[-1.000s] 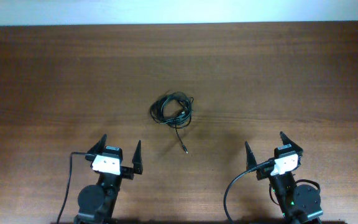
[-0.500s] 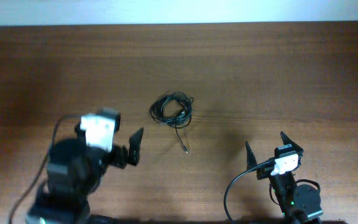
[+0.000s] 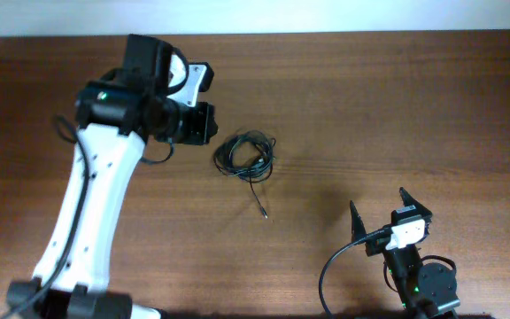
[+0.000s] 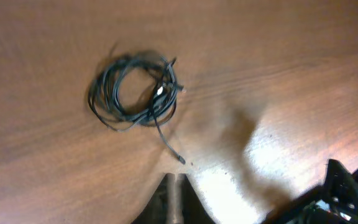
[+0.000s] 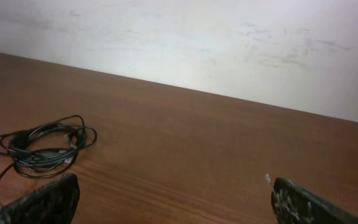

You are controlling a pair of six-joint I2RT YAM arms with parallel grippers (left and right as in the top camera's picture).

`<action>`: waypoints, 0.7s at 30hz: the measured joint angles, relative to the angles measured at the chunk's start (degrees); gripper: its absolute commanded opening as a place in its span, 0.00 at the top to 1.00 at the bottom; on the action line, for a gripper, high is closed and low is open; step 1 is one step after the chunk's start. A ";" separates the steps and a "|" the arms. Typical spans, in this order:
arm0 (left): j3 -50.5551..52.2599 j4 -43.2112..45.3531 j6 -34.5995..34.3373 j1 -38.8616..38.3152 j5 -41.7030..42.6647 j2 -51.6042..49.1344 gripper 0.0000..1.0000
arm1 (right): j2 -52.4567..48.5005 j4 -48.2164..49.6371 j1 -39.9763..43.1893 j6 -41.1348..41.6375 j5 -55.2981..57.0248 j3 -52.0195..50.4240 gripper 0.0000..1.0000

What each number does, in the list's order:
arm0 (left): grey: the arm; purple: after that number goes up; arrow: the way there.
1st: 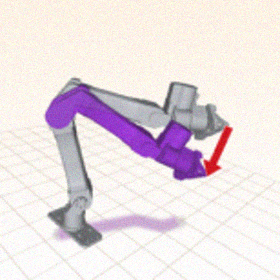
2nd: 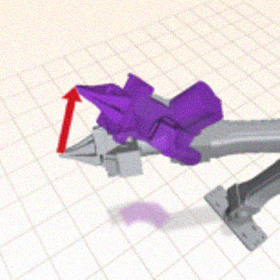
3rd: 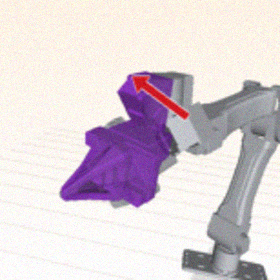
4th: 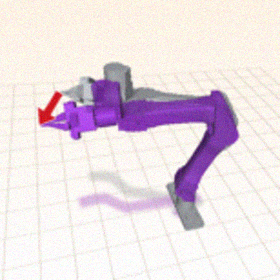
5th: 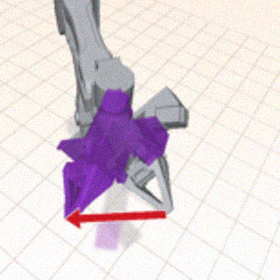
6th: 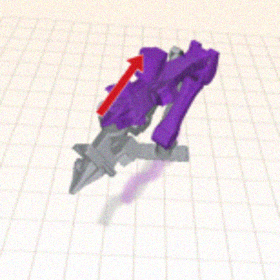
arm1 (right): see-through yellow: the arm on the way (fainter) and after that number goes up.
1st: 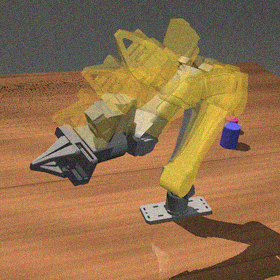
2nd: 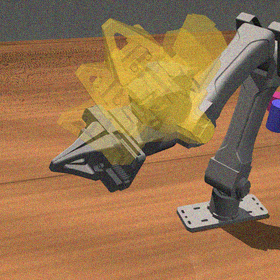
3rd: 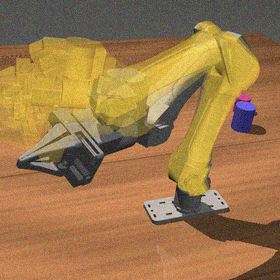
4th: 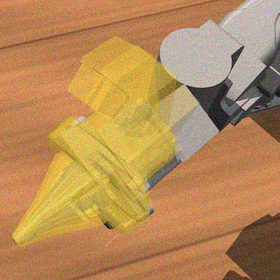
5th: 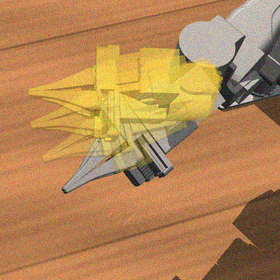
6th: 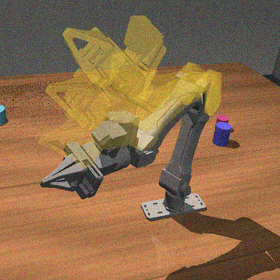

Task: Untangle cables
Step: 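Move the left gripper forward and down onto the black cable bundle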

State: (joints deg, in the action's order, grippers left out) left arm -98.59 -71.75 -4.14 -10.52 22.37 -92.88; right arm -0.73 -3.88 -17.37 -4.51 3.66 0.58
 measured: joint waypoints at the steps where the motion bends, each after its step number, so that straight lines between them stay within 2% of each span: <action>1: 0.00 -0.20 -0.26 0.00 0.04 -1.57 1.00 | 0.00 0.00 0.00 -0.02 0.00 0.00 0.02; 2: 0.00 -0.50 -1.11 0.00 0.02 -4.35 1.00 | 0.00 0.00 0.00 -0.04 0.00 0.00 0.01; 4: 0.00 -0.55 -1.57 0.00 0.04 -6.54 0.93 | 0.00 0.00 0.00 -0.04 0.00 0.00 0.02; 5: 0.00 -0.48 -1.95 0.00 0.09 -7.52 0.78 | 0.00 0.00 0.00 -0.02 0.00 0.00 0.02; 8: 0.00 0.63 -3.89 0.00 0.07 -12.09 0.43 | 0.00 0.00 0.00 -0.02 0.00 0.00 0.02; 9: 0.00 1.22 -4.31 0.00 -0.02 -13.27 0.39 | 0.00 0.00 0.00 0.00 0.00 0.00 0.02; 10: 0.00 1.68 -4.68 0.00 -0.26 -14.64 0.38 | 0.00 0.00 0.00 -0.04 0.00 0.00 0.02; 18: 0.00 4.98 -9.09 -0.72 -6.36 -23.04 0.63 | 0.00 0.00 0.00 0.02 0.00 0.00 0.02; 21: 0.00 5.53 -10.08 -2.45 -9.05 -26.18 0.64 | 0.00 0.00 0.00 0.00 0.00 0.00 0.02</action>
State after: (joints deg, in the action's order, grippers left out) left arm -98.59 -66.22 -14.22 -12.97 13.32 -119.07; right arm -0.73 -3.88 -17.37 -4.51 3.66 0.58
